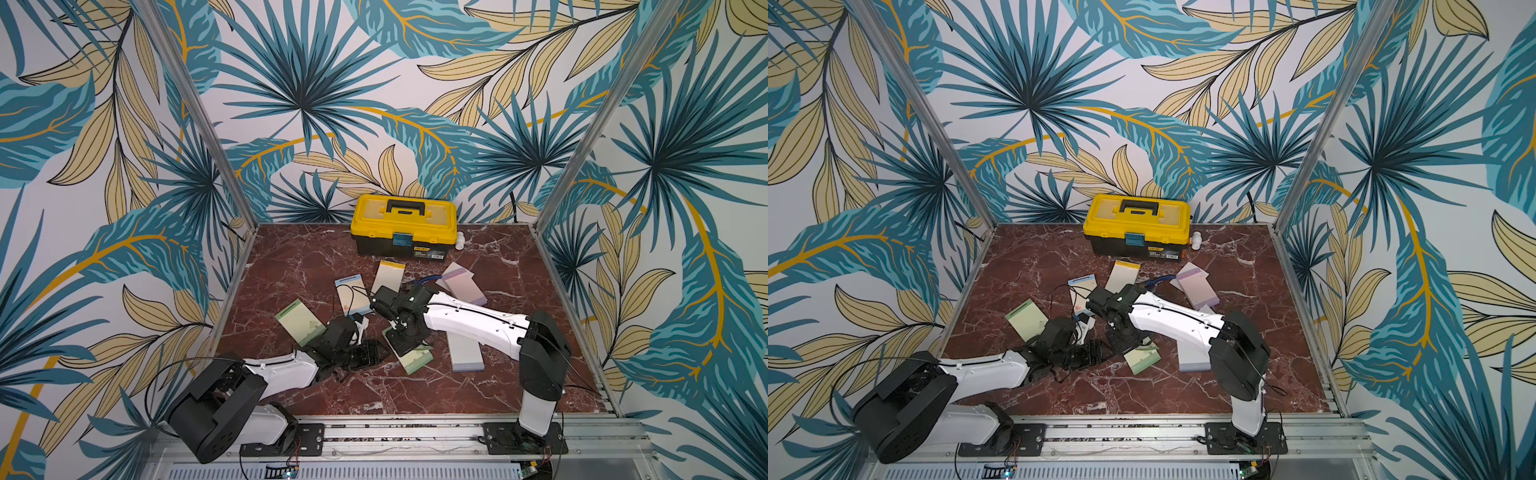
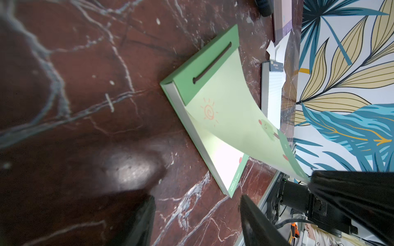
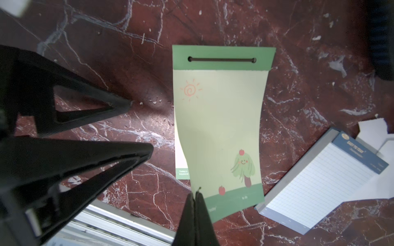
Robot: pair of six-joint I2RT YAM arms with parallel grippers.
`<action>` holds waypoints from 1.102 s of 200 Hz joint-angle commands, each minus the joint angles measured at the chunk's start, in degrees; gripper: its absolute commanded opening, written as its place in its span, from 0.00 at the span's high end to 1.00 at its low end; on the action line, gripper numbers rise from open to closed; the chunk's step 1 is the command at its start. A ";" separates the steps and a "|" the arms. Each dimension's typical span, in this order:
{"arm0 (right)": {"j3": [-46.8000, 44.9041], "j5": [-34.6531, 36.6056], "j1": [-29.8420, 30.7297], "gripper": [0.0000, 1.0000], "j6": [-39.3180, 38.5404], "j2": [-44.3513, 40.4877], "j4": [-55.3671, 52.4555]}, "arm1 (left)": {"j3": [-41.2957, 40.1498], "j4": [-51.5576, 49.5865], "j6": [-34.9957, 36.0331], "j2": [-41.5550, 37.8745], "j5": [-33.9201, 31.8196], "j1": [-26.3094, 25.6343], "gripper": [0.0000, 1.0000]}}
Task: Tear off pages from different memo pads
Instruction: Pick up the memo pad from the center of the board.
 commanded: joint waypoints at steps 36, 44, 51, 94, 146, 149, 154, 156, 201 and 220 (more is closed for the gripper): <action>0.26 -2.01 -1.11 1.00 -0.14 -1.69 1.25 | 2.21 4.39 -2.83 6.03 -0.73 -1.93 0.43; 0.21 -2.24 -1.13 1.00 -0.03 -1.80 1.35 | 2.04 6.03 -3.89 6.65 -0.78 -2.09 0.45; 0.05 -2.44 -1.23 1.00 0.00 -1.94 1.49 | 2.03 7.42 -4.73 7.13 -0.78 -2.14 0.46; -2.54 -4.59 -1.75 1.00 0.09 -2.86 3.58 | 2.91 9.27 -6.73 8.48 -2.04 -2.75 0.46; -5.63 -5.13 -1.84 0.58 -3.53 -3.41 3.67 | 3.51 12.55 -8.28 10.85 -1.91 -2.96 0.46; -5.79 -4.94 -1.83 0.56 -3.85 -3.46 3.67 | 3.59 12.71 -8.26 10.94 -1.94 -2.93 0.46; -6.03 -4.85 -1.82 0.51 -4.34 -3.63 3.77 | 3.70 12.89 -8.39 11.16 -1.96 -2.97 0.46; -6.16 -4.78 -1.82 0.50 -4.67 -3.68 3.79 | 3.77 13.02 -8.43 11.27 -1.96 -2.97 0.46; -9.25 -0.86 -1.87 0.38 -10.05 -4.87 4.97 | 4.58 12.97 -8.44 11.78 -1.62 -3.26 0.46; -10.11 1.80 -1.86 0.51 -11.53 -4.87 5.75 | 4.50 12.72 -8.35 11.70 -1.52 -3.33 0.46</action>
